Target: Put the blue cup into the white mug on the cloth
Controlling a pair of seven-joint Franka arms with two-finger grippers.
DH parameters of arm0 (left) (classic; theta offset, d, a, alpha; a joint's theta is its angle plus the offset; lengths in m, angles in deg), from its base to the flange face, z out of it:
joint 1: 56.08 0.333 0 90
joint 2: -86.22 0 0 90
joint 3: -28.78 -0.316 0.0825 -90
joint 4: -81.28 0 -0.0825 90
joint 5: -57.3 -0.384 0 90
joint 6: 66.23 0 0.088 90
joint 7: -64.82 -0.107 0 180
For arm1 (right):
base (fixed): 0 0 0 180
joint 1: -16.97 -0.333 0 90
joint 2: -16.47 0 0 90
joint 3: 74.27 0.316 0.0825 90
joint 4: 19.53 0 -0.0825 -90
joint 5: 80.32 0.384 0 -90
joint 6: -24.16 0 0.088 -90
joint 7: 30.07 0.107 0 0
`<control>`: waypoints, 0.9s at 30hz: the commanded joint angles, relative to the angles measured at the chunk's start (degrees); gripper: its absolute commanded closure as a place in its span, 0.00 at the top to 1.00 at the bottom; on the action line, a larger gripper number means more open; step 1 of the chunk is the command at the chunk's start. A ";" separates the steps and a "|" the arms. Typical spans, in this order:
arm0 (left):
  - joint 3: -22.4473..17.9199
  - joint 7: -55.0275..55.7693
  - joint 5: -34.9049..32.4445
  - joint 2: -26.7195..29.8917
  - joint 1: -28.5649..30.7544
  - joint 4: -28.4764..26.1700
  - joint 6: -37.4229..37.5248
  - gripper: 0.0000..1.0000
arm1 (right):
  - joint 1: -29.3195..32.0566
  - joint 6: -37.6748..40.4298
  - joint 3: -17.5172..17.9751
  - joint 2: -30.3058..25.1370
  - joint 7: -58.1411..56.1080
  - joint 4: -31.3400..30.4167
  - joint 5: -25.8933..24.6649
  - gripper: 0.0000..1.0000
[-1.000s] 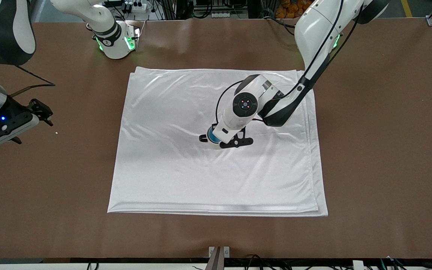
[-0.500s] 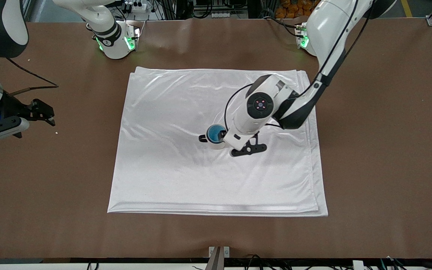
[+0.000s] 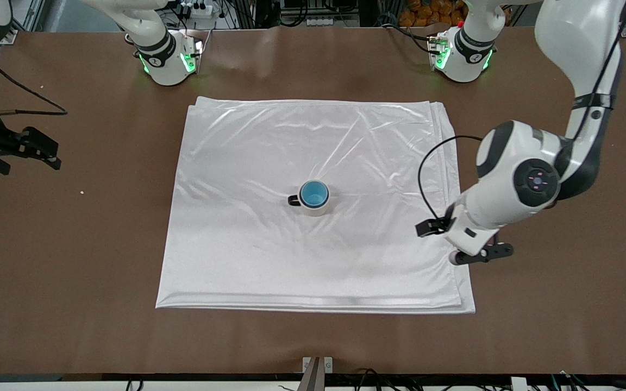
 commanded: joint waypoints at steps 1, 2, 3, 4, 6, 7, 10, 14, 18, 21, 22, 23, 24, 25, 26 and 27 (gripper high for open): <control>0.54 -4.77 -1.06 1.50 4.28 -1.36 0.67 1.00 | 2.17 2.16 1.13 -2.52 3.51 -0.80 -0.43 1.00; 0.54 -6.08 -1.06 1.50 5.24 -1.27 0.58 1.00 | 2.17 2.25 0.96 -2.79 3.95 -0.80 -0.43 1.00; 0.54 -7.32 -1.06 1.58 6.04 -1.27 0.67 1.00 | 2.09 2.25 0.78 -2.79 4.22 -0.89 -0.43 1.00; 0.62 -8.89 -1.06 1.67 7.00 -1.27 0.67 1.00 | 2.00 2.25 0.52 -2.79 4.39 -0.98 -0.43 1.00; 0.62 -11.97 -0.97 2.54 9.11 -1.36 1.11 1.00 | 1.47 2.25 -0.27 -2.79 4.48 -0.98 -0.43 1.00; 0.71 -13.29 -0.97 3.07 9.90 -1.27 1.81 1.00 | 1.21 2.16 -0.80 -2.96 4.48 -0.98 -0.43 1.00; 0.71 -17.43 -0.97 4.74 11.84 -1.19 4.44 1.00 | -0.55 2.07 -2.91 -3.40 4.48 -1.07 -0.43 1.00; 0.80 -19.46 -0.97 6.77 13.25 -1.19 8.31 1.00 | -0.29 1.90 -2.65 -4.37 4.40 -2.47 -0.34 1.00; 0.45 -19.54 -0.36 8.70 13.08 -1.10 10.87 1.00 | 0.06 2.07 -2.30 -4.28 4.40 -2.03 -0.25 1.00; -1.22 -19.55 0.35 10.72 12.38 -1.45 11.13 1.00 | 0.15 2.07 -2.39 -4.11 4.40 -1.86 -0.25 1.00; -2.01 -19.55 1.22 11.42 12.11 -1.54 11.39 1.00 | 0.07 1.98 -2.39 -4.02 4.40 -1.60 -0.16 1.00; -3.23 -19.63 2.79 12.30 11.50 -1.71 11.57 1.00 | 0.07 1.98 -2.47 -3.84 4.40 -1.25 -0.16 1.00; -4.64 -19.63 4.11 13.09 10.80 -1.89 11.74 1.00 | -0.11 1.98 -2.56 -3.67 4.40 -0.89 -0.25 1.00; -6.74 -19.72 5.35 14.06 9.57 -2.06 11.83 1.00 | -0.28 1.72 -2.56 -3.58 4.40 -0.98 -0.25 1.00; -8.93 -20.07 6.14 15.11 7.99 -2.50 12.01 1.00 | -0.37 1.98 -2.65 -3.58 4.48 -0.98 -0.25 1.00; -11.04 -20.59 6.41 16.16 6.33 -3.29 12.44 1.00 | -0.46 2.07 -2.65 -3.58 4.40 -1.07 -0.25 1.00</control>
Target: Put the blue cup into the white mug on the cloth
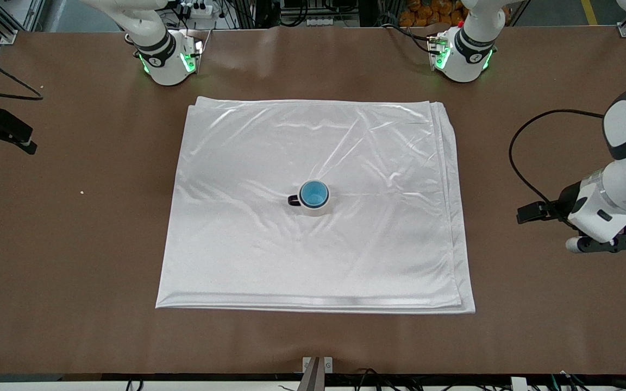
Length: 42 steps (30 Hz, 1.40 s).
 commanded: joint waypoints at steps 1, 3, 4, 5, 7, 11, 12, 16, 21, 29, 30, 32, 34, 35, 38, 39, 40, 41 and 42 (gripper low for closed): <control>-10.44 -2.54 4.11 6.81 -6.98 -3.79 2.05 1.00 | -0.91 0.14 -0.48 -1.01 1.25 -0.61 -0.34 1.00; -14.49 -5.27 4.20 8.75 -10.84 -4.50 3.37 1.00 | -0.91 0.41 -0.57 -1.01 1.25 -0.70 -0.43 1.00; -16.42 -6.76 4.11 9.63 -12.51 -4.76 4.42 1.00 | -0.82 0.58 -0.57 -1.01 1.25 -0.70 -0.43 1.00; -17.92 -7.73 4.20 10.33 -13.75 -4.85 5.39 1.00 | -0.73 0.84 -0.66 -1.01 1.25 -0.61 -0.43 1.00; -19.34 -9.14 4.20 11.91 -14.46 -4.94 7.32 1.00 | -0.73 0.93 -0.66 -1.01 1.25 -0.61 -0.43 1.00; -19.52 -9.32 4.20 14.82 -14.37 -4.94 9.61 1.00 | -0.73 0.94 -0.66 -0.92 1.25 -0.79 -0.34 1.00; -19.52 -9.32 4.20 15.43 -14.29 -4.94 10.05 1.00 | -0.73 0.94 -0.75 -1.00 1.25 -0.79 -0.43 1.00; -19.52 -9.23 4.20 17.72 -14.81 -4.85 11.81 1.00 | -0.82 0.94 -0.66 -1.01 0.63 -0.61 -0.52 1.00; -19.52 -8.18 3.93 19.65 -16.92 -4.85 14.18 1.00 | -0.82 0.76 -0.66 -1.01 1.07 -0.61 -0.78 1.00; -19.34 -7.56 3.93 20.80 -17.36 -5.20 14.98 1.00 | -0.29 0.58 -0.92 -1.01 1.16 -0.61 -0.69 1.00; -19.34 -7.56 3.93 20.80 -17.28 -5.11 14.98 1.00 | -0.20 0.58 -0.92 -1.01 1.16 -0.61 -0.69 1.00; -19.34 -7.56 4.11 20.80 -17.28 -4.76 14.98 1.00 | -0.03 0.41 -0.92 -1.01 1.16 -0.61 -0.69 1.00; -19.25 -7.56 4.11 20.80 -17.28 -4.67 14.98 1.00 | -0.03 0.06 -0.92 -0.92 1.16 -0.53 -0.69 1.00; -19.17 -7.48 4.11 20.80 -17.28 -4.59 15.06 1.00 | -0.03 -0.03 -0.92 -0.92 1.16 -0.52 -0.69 1.00; -19.16 -7.48 4.11 20.45 -17.28 -4.50 15.42 1.00 | 0.06 -0.12 -0.92 -0.83 1.16 -0.52 -0.69 1.00; -19.16 -7.48 4.11 20.27 -17.28 -4.50 15.42 1.00 | 0.06 -0.12 -0.92 -0.83 1.16 -0.52 -0.69 1.00; -19.08 -7.48 4.11 20.18 -17.36 -4.50 15.42 1.00 | 0.23 -0.12 -0.92 -0.83 1.16 -0.52 -0.69 1.00; -19.08 -7.48 4.11 20.10 -17.28 -4.50 15.42 1.00 | 0.41 -0.12 -0.92 -0.83 1.16 -0.52 -0.69 1.00; -19.16 -7.48 4.11 20.01 -17.19 -4.50 15.42 1.00 | 0.67 -0.12 -0.92 -0.83 1.16 -0.52 -0.52 1.00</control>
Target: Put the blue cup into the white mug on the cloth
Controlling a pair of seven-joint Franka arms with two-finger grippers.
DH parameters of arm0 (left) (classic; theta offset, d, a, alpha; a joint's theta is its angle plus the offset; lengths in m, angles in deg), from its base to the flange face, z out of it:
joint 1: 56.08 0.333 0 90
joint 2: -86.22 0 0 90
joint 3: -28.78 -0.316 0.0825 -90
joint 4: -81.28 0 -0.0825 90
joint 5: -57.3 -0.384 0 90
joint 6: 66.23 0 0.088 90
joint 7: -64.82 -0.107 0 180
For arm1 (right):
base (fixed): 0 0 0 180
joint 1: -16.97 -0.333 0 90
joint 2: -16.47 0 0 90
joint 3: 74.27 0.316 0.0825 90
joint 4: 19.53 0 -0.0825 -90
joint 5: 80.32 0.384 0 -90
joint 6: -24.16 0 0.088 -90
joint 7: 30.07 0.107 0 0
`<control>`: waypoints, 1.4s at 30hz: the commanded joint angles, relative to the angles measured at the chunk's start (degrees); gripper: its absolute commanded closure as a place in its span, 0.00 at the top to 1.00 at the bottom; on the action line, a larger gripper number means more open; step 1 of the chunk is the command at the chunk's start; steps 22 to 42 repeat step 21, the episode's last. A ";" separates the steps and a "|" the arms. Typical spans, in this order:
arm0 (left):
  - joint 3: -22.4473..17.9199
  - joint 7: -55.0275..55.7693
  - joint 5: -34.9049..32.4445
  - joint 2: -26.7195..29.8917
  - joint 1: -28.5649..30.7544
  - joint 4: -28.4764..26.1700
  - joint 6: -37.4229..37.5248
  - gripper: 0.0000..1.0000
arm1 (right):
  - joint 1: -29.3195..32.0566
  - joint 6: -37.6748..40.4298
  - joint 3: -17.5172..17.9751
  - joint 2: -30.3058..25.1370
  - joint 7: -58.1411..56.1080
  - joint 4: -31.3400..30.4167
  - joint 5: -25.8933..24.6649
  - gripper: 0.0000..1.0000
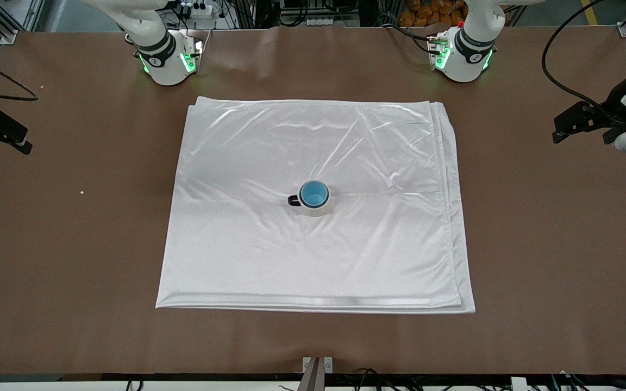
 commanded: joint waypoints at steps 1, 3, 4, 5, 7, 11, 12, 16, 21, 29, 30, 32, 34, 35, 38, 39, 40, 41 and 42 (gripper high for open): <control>-0.42 0.18 1.11 0.43 -0.27 -0.67 0.55 1.00 | 1.05 -0.27 0.15 -0.83 0.94 -0.51 -0.40 1.00; -0.51 0.10 1.11 0.34 -0.18 -0.67 0.55 1.00 | 1.49 -0.36 0.15 -0.83 0.94 -0.51 0.03 1.00; -0.51 0.10 1.11 0.34 -0.09 -0.67 0.55 1.00 | 1.58 -0.53 0.15 -0.83 0.94 -0.51 0.04 1.00; -0.51 0.10 1.11 0.34 -0.09 -0.67 0.55 1.00 | 1.58 -0.88 0.15 -0.83 0.94 -0.51 0.04 1.00; -0.51 0.10 0.85 0.34 -0.09 -0.67 0.46 1.00 | 1.67 -1.41 0.15 -0.74 0.94 -0.69 -0.05 1.00; -0.51 0.10 0.76 0.25 -0.01 -0.67 0.54 1.00 | 1.67 -1.85 0.15 -0.57 0.94 -0.78 -0.40 1.00; -0.51 0.10 0.76 0.25 0.08 -0.75 0.55 1.00 | 1.67 -1.85 0.15 -0.57 0.94 -0.69 -0.40 1.00; -0.51 0.10 0.58 -0.10 0.08 -0.67 0.55 1.00 | 1.76 -1.94 0.06 -0.57 0.94 -0.78 -0.49 1.00; -0.86 -0.34 0.58 -0.19 0.26 -0.67 0.46 1.00 | 2.10 -2.56 0.06 -0.30 0.94 -0.78 -0.58 1.00; -0.86 -0.34 0.58 -0.19 0.26 -0.67 0.46 1.00 | 2.10 -2.56 0.06 -0.30 0.94 -0.78 -0.58 1.00; -0.86 -0.34 0.58 -0.19 0.26 -0.67 0.46 1.00 | 2.10 -2.56 0.06 -0.30 0.94 -0.78 -0.58 1.00; -0.86 -0.34 0.58 -0.19 0.26 -0.67 0.46 1.00 | 2.10 -2.56 0.06 -0.30 0.94 -0.78 -0.58 1.00; -0.86 -0.34 0.58 -0.19 0.26 -0.67 0.46 1.00 | 2.10 -2.56 0.06 -0.30 0.94 -0.78 -0.58 1.00; -0.86 -0.34 0.58 -0.19 0.26 -0.67 0.46 1.00 | 2.10 -2.56 0.06 -0.30 0.94 -0.78 -0.58 1.00; -0.86 -0.34 0.58 -0.19 0.26 -0.67 0.46 1.00 | 2.10 -2.56 0.06 -0.30 0.94 -0.78 -0.58 1.00; -0.86 -0.34 0.58 -0.19 0.26 -0.67 0.46 1.00 | 2.10 -2.56 0.06 -0.30 0.94 -0.78 -0.58 1.00; -0.86 -0.34 0.58 -0.19 0.26 -0.67 0.46 1.00 | 2.10 -2.56 0.06 -0.30 0.94 -0.78 -0.58 1.00; -0.86 -0.34 0.58 -0.19 0.26 -0.67 0.46 1.00 | 2.10 -2.56 0.06 -0.30 0.94 -0.78 -0.58 1.00; -0.86 -0.34 0.58 -0.19 0.26 -0.67 0.46 1.00 | 2.10 -2.56 0.06 -0.30 0.94 -0.78 -0.58 1.00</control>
